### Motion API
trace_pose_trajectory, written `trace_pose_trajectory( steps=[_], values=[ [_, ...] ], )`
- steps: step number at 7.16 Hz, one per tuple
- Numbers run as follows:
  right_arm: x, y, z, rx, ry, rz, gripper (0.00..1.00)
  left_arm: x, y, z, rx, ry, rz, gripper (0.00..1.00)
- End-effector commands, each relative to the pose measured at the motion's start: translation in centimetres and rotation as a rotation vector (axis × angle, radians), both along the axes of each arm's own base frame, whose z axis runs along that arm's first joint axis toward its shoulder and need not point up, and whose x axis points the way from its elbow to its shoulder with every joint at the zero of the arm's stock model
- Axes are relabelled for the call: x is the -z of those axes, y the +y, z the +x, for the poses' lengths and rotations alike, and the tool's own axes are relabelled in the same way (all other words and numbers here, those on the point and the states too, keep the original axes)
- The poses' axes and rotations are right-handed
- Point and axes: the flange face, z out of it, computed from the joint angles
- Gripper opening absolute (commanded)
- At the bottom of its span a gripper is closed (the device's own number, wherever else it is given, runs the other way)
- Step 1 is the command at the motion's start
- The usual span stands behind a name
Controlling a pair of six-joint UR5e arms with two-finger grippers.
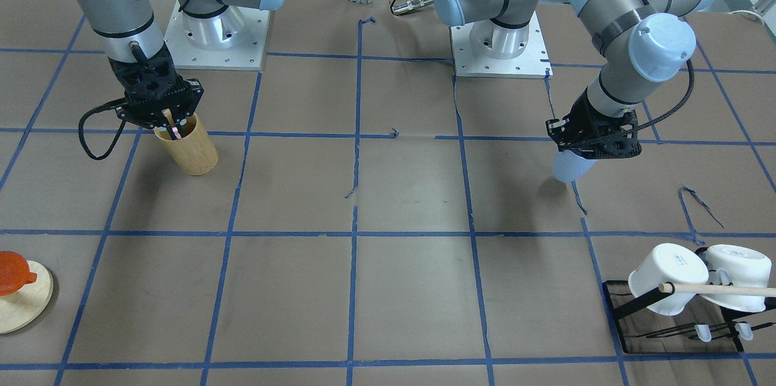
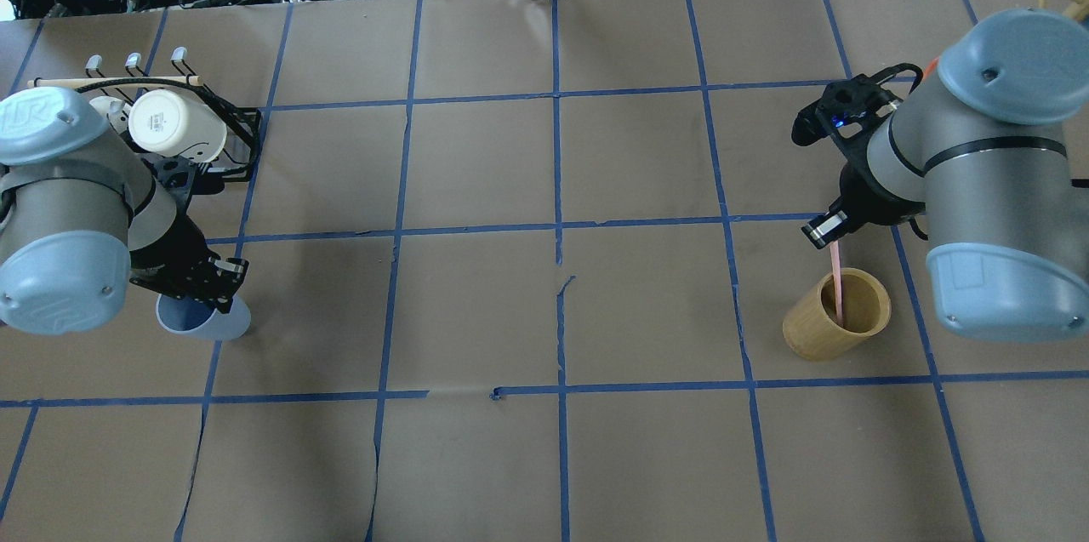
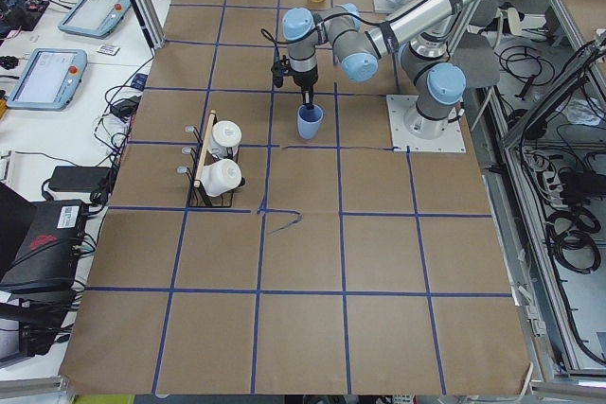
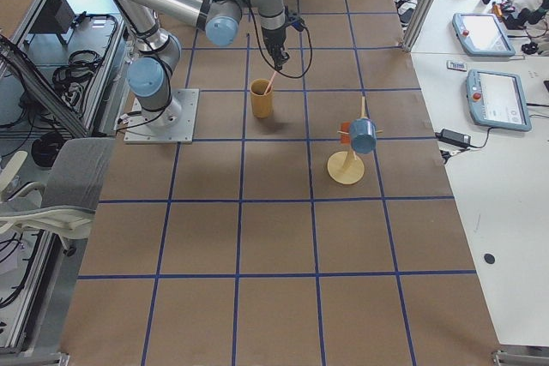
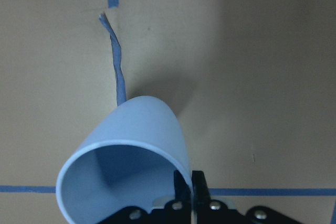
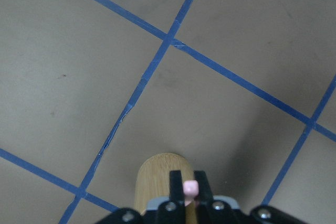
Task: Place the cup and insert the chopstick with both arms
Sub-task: 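Grasp the pink chopstick with the right gripper while the left grasps the blue cup, then lift the chopstick with the right gripper while the left carries the cup to center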
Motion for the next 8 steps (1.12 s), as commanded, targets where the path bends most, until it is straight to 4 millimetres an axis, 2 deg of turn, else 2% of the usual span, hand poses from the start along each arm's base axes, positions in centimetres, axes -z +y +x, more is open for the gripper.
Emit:
trace_pose_trajectory(
  steps=[1,2,3,4,5,6,7,8],
  values=[
    [-0.8,0.4,0.1,0.001,0.002,-0.019,0.07,-2.7,-2.6,-4.5,-0.17,0.032,-0.025,0.0],
    [-1.4,0.2,0.1,0.004,-0.007,-0.033,0.07,-2.9,-3.3,-7.9,-0.21,0.026,-0.038,0.0],
    [-3.2,-0.4,0.4,0.01,-0.035,-0.061,0.07,-3.6,-4.0,-11.1,-0.246,0.039,-0.057,0.0],
    [-4.9,-0.7,0.5,0.066,-0.061,-0.023,0.05,-4.4,-5.6,-13.9,-0.347,0.083,-0.068,0.0],
    [-7.3,-1.7,0.4,0.085,-0.062,-0.028,0.05,-4.7,-6.5,-17.2,-0.362,0.084,-0.071,0.0],
    [-8.4,-1.9,0.2,0.095,-0.051,-0.007,0.04,-4.1,-7.0,-19.6,-0.389,0.075,-0.061,0.0],
    [-9.1,-1.5,0.2,0.159,-0.057,0.052,0.01,-4.3,-8.0,-21.4,-0.445,0.077,-0.064,0.0],
    [-10.5,-1.7,0.3,0.225,-0.066,0.053,0.0,-4.6,-9.3,-24.1,-0.517,0.117,-0.058,0.0]
  ],
)
